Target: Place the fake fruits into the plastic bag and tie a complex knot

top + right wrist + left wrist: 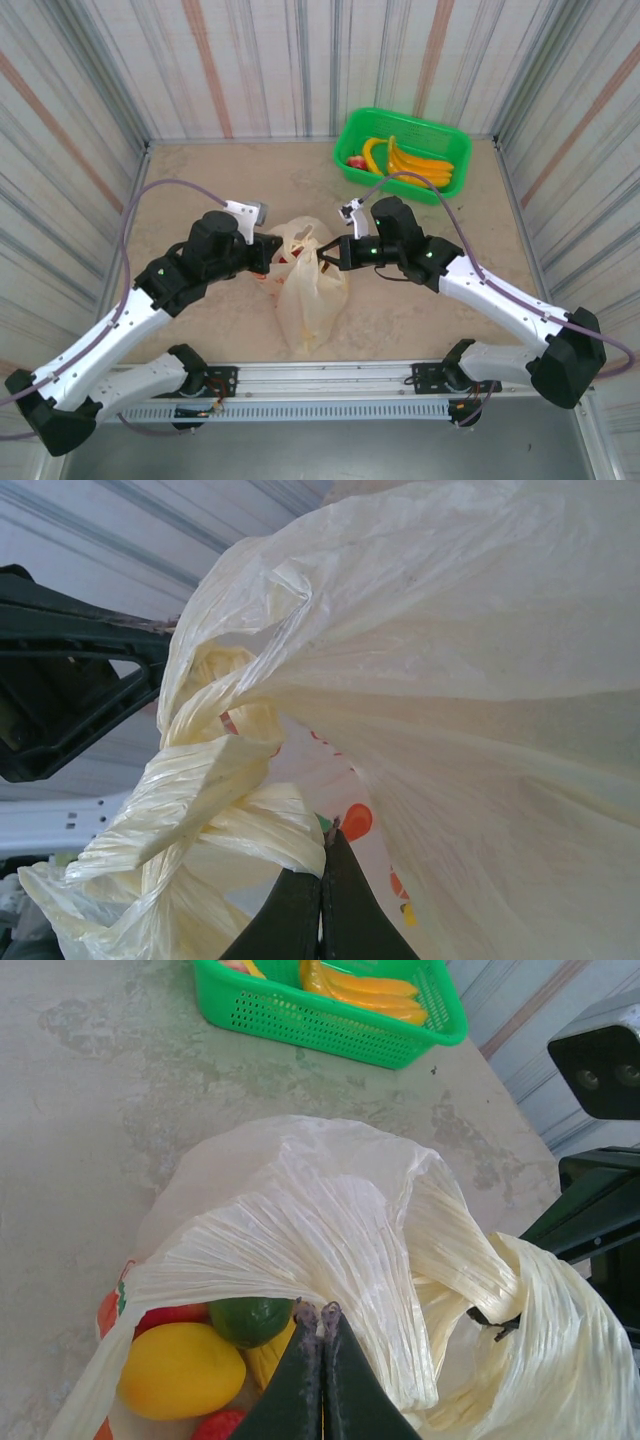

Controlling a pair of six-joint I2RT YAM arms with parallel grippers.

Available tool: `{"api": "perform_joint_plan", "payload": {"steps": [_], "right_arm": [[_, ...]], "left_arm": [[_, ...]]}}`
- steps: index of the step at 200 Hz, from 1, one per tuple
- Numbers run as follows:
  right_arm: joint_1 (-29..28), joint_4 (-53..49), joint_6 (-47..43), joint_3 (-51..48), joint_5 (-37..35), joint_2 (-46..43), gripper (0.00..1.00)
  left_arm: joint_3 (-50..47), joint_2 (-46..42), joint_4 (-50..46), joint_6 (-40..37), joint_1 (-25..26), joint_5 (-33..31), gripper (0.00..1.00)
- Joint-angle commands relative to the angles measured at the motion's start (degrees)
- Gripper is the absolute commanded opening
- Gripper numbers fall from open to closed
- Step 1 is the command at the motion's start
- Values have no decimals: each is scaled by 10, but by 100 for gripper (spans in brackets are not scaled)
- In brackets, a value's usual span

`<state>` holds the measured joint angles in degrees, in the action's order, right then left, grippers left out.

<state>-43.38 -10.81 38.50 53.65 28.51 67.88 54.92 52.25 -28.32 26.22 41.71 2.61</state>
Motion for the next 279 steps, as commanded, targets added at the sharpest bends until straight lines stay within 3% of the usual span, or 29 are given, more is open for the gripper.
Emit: {"api": "perform_joint_plan", "payload": {"steps": [1, 22, 48, 60, 101, 132, 172, 202, 211, 222, 253, 279], "right_arm": [[-2, 2, -5, -1, 10, -4, 0], [-5, 5, -5, -1, 10, -3, 0], [-6, 6, -5, 0, 12, -1, 0], [-6, 7, -6, -1, 12, -1, 0], [-7, 11, -5, -2, 14, 2, 0], [-7, 16, -4, -1, 22, 6, 0], [-7, 14, -4, 4, 25, 11, 0], [-8, 12, -4, 12, 26, 15, 0], [-8, 12, -4, 14, 26, 16, 0], [-9, 10, -6, 18, 27, 18, 0], [-8, 0, -13, 31, 27, 26, 0], [-8, -9, -18, 39, 27, 31, 0]], "left_arm": [[-15, -11, 29, 24, -3, 8, 2], [-26, -25, 43, 50, -23, 22, 12], [-48, -47, 60, 95, -67, 52, 35], [-62, -62, 72, 113, -91, 72, 39], [-113, -95, 130, 170, -167, 169, 20], [-115, -87, 121, 166, -176, 202, 6], [-91, -39, 147, 151, -166, 296, 4], [-74, 6, 120, 137, -153, 307, 6], [-74, 16, 120, 137, -151, 309, 10], [-74, 30, 128, 137, -148, 317, 23], [-62, 78, 179, 155, -144, 371, 45], [-63, 104, 246, 189, -140, 410, 54]]}}
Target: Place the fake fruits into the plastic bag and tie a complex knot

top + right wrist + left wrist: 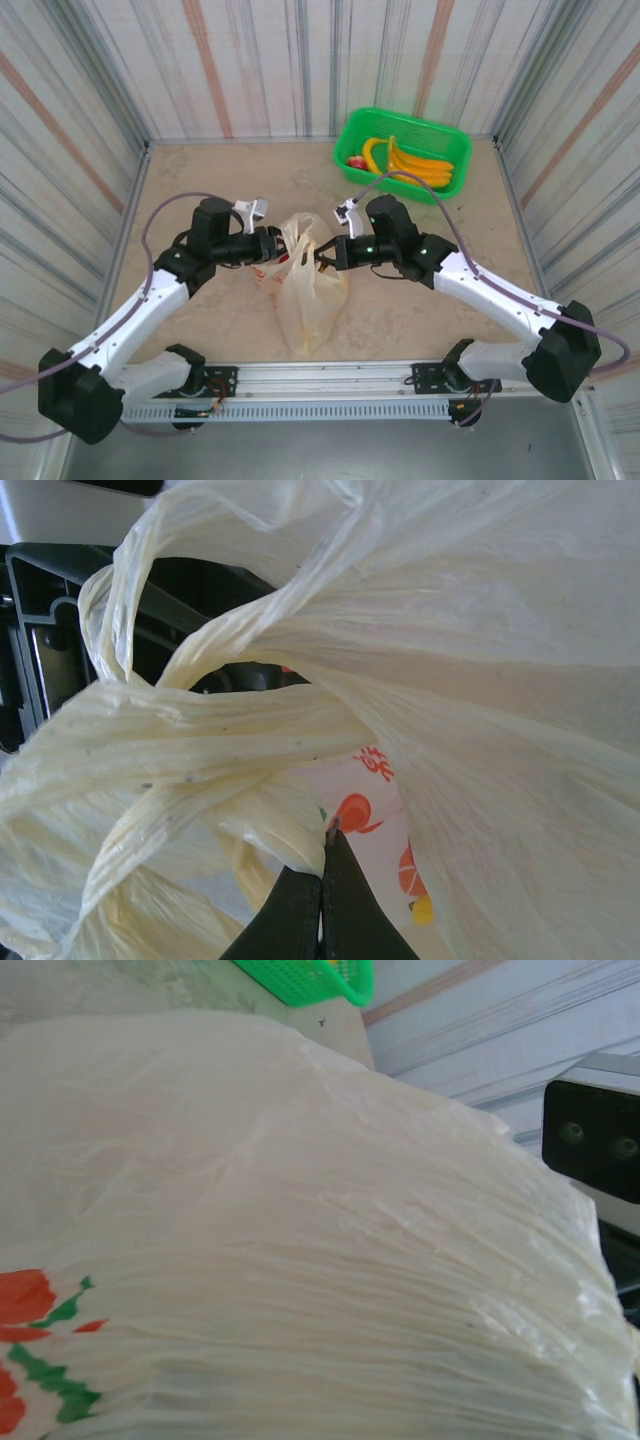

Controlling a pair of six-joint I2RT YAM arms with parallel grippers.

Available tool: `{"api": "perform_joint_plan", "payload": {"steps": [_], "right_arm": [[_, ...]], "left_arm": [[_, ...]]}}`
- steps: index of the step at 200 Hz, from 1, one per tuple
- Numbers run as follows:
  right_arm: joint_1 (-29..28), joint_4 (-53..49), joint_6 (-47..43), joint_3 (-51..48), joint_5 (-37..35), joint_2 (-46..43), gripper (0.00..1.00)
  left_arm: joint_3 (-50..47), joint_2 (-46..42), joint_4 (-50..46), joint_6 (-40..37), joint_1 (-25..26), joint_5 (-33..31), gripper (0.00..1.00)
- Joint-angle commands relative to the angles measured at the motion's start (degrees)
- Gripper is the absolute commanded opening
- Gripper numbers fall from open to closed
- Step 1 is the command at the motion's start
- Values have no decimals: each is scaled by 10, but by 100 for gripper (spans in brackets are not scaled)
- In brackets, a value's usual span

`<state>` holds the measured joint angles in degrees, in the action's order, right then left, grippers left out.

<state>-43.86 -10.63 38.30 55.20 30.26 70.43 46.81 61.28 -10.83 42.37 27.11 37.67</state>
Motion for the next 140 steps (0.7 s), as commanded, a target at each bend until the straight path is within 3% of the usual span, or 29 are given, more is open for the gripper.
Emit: {"api": "perform_joint_plan", "payload": {"steps": [1, 36, 59, 76, 89, 105, 119, 140], "right_arm": [[-3, -10, -16, 24, 9, 4, 0], [-1, -15, -20, 28, 7, 6, 0], [0, -17, -23, 34, 8, 12, 0], [0, -17, -24, 36, 10, 15, 0], [1, -22, -28, 37, 8, 13, 0], [4, -33, -32, 34, 6, 6, 0], [8, -39, -34, 27, 5, -2, 0], [15, -44, -33, 12, 4, -17, 0]], "left_arm": [[18, 15, 73, 28, 6, 60, 54], [12, 39, 117, 45, 27, 89, 54], [13, 52, 128, 46, 44, 97, 49], [14, 62, 134, 46, 47, 103, 36], [18, 60, 123, 38, 44, 100, 18], [22, 45, 97, 22, 35, 83, 7], [20, 26, 87, 13, 26, 67, 0], [23, 6, 64, -5, 14, 48, 0]]}}
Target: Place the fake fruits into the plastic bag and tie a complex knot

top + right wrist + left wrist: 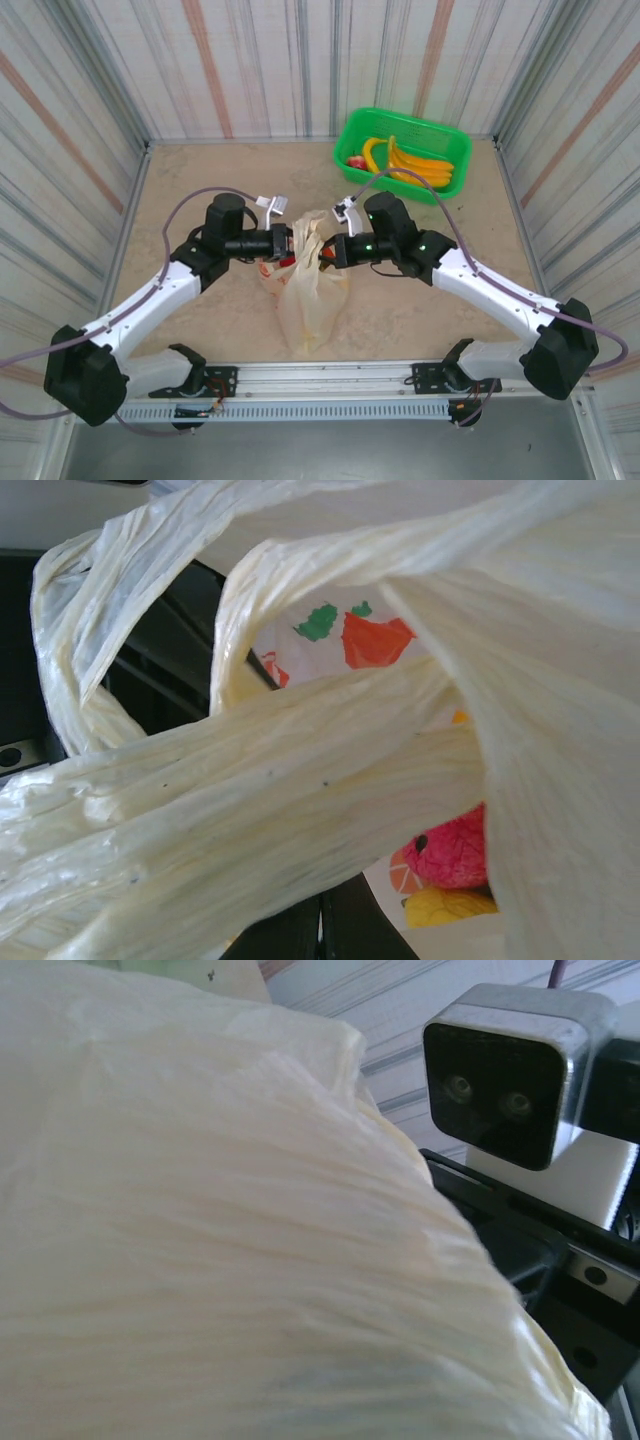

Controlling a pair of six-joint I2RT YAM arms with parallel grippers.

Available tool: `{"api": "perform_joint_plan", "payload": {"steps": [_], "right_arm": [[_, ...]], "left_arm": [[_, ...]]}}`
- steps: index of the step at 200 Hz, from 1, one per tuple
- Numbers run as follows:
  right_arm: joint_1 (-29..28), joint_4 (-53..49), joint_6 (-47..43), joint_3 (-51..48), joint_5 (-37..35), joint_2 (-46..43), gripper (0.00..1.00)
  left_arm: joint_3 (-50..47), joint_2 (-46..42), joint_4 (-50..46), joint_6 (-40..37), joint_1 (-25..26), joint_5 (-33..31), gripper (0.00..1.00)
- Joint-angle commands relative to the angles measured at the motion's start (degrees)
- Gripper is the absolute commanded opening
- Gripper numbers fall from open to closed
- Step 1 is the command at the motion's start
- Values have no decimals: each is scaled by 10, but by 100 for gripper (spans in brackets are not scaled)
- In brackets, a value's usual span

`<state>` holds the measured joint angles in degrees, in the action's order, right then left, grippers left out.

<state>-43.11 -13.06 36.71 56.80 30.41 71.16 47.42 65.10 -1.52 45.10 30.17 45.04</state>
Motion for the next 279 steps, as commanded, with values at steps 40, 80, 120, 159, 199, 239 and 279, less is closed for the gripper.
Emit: {"api": "perform_joint_plan", "payload": {"steps": [40, 80, 120, 159, 199, 239, 279], "right_arm": [[18, -37, -20, -19, 0, -44, 0], [30, -45, -22, -29, 3, -59, 0], [28, -21, -16, -29, 19, -49, 0], [14, -11, -17, -17, 22, -38, 0], [4, -7, -21, -16, 24, -34, 0], [2, -9, -26, -18, 23, -41, 0], [12, -11, -29, -32, 21, -52, 0]], "left_arm": [[29, -46, -69, -62, -34, -40, 0], [28, -70, -87, -78, -48, -52, 0], [2, -28, -20, -44, -9, -16, 12], [7, 7, 18, -33, 19, -31, 43], [12, 44, 89, -3, 30, -20, 49], [14, 87, 140, 17, 34, 15, 39], [1, 94, 200, 41, 34, 38, 7]]}}
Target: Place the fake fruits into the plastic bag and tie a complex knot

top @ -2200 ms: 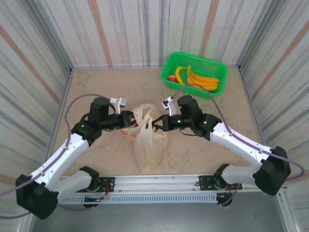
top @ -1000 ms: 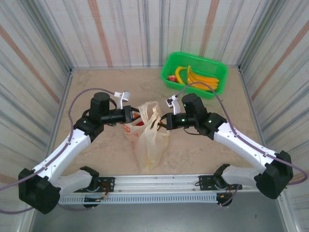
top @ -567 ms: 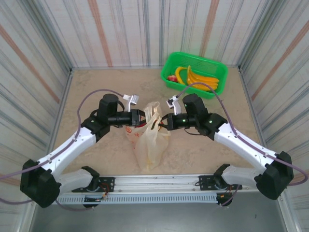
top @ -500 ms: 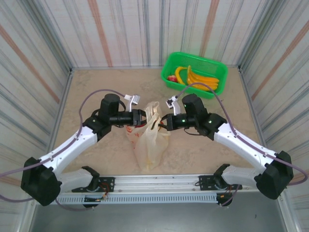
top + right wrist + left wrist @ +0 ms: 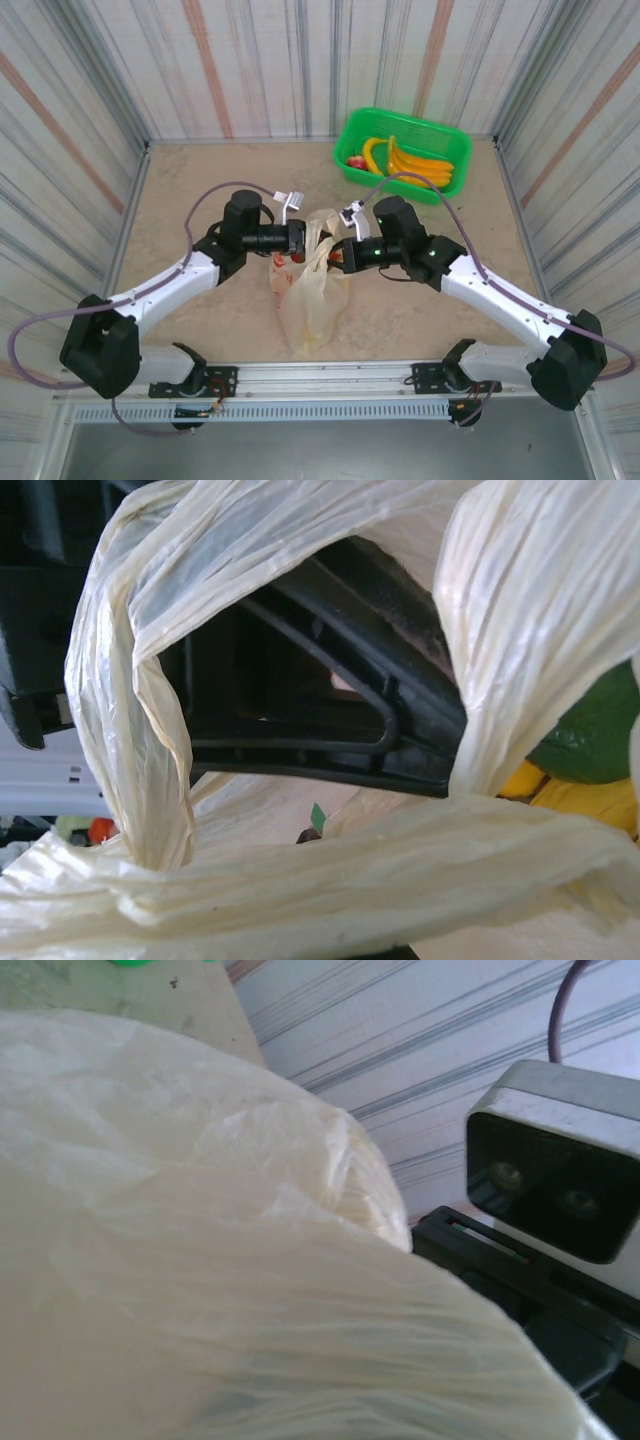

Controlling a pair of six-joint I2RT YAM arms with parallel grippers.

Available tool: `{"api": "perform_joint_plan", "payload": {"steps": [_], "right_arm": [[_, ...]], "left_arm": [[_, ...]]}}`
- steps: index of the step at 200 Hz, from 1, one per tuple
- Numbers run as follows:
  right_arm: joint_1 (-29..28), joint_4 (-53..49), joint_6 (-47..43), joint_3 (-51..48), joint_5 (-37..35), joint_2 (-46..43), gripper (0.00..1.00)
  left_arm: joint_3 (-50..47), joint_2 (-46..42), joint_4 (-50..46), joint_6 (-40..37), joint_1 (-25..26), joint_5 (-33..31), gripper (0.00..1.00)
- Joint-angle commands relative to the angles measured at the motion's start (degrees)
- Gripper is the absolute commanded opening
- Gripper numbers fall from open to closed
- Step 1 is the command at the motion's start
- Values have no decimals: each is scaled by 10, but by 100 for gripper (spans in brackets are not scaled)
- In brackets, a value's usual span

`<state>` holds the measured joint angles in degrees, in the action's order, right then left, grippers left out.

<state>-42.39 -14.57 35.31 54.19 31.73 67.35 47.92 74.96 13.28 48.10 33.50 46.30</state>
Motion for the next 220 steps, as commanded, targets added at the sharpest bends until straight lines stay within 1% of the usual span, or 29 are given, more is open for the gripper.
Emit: {"api": "perform_joint_plan", "payload": {"steps": [1, 11, 44, 70, 90, 131, 170, 183, 192, 194, 196, 199, 204, 208, 220], "right_arm": [[5, 4, -15, -7, 8, -14, 0], [11, 3, -14, -13, 7, -21, 0], [26, -10, -14, -32, 1, -46, 0], [38, -29, -18, -41, -5, -69, 0], [49, -41, -20, -44, -11, -83, 0], [57, -71, -34, -38, -22, -98, 0], [57, -90, -45, -29, -18, -101, 0], [57, -96, -47, -16, -30, -103, 0], [56, -100, -48, -2, -37, -103, 0], [57, -101, -50, 3, -39, -103, 0], [56, -103, -51, 7, -42, -103, 0], [56, -107, -53, 15, -44, -103, 0], [56, -115, -58, 29, -50, -103, 0], [57, -122, -62, 41, -53, -102, 0], [57, -141, -74, 79, -61, -99, 0]], "left_arm": [[-4, -5, 52, 11, 0, 24, 6], [-7, -13, 44, 6, -5, 19, 0], [-20, -61, -1, -18, -40, -4, 0], [-12, -102, -83, -76, -61, -30, 0], [-18, -123, -98, -85, -72, -38, 0], [-11, -139, -144, -119, -76, -51, 0], [-7, -155, -174, -145, -77, -63, 0], [6, -170, -208, -160, -79, -79, 0], [20, -185, -238, -173, -82, -92, 6], [24, -188, -245, -176, -83, -94, 12], [27, -193, -252, -179, -84, -97, 21], [33, -200, -262, -185, -85, -101, 30], [42, -211, -277, -196, -86, -109, 41], [50, -219, -287, -204, -85, -114, 46], [66, -244, -302, -217, -84, -113, 55]]}}
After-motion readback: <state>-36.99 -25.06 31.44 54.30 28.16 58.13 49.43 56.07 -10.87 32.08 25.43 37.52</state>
